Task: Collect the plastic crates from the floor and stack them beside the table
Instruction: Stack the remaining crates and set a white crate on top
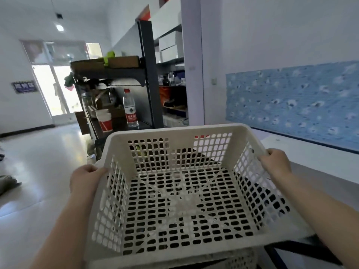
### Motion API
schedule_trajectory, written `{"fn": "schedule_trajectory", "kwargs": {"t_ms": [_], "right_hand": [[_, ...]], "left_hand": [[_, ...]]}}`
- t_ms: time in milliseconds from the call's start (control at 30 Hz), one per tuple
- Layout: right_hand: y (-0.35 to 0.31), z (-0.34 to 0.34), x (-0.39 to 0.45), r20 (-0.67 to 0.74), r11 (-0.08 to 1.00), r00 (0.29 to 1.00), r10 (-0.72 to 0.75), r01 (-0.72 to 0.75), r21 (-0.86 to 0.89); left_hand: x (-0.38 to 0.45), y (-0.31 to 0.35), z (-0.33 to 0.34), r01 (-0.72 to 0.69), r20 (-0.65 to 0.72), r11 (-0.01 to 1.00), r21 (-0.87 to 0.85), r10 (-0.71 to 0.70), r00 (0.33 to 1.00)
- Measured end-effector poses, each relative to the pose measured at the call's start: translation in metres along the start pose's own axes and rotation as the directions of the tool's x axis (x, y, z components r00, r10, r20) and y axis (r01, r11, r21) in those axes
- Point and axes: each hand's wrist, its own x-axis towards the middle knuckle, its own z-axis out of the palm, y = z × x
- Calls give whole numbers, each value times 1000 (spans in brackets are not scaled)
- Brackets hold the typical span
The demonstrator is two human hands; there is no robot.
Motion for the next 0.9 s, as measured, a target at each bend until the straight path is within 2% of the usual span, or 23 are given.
{"fn": "schedule_trajectory", "kwargs": {"t_ms": [267,367,633,900], "right_hand": [[-4,32,102,-11,993,1000,24,-25,-117],[9,45,137,17,984,999,35,-31,-177],[48,70,211,157,966,984,81,-39,-256],[51,92,257,286,966,953,98,-22,-256]], "left_hand": [[66,19,80,44,71,998,-49,-40,997],[84,20,111,123,99,992,-35,-119,988],[106,15,193,228,135,969,99,-240,961],[126,11,224,285,102,934,215,-312,945]]}}
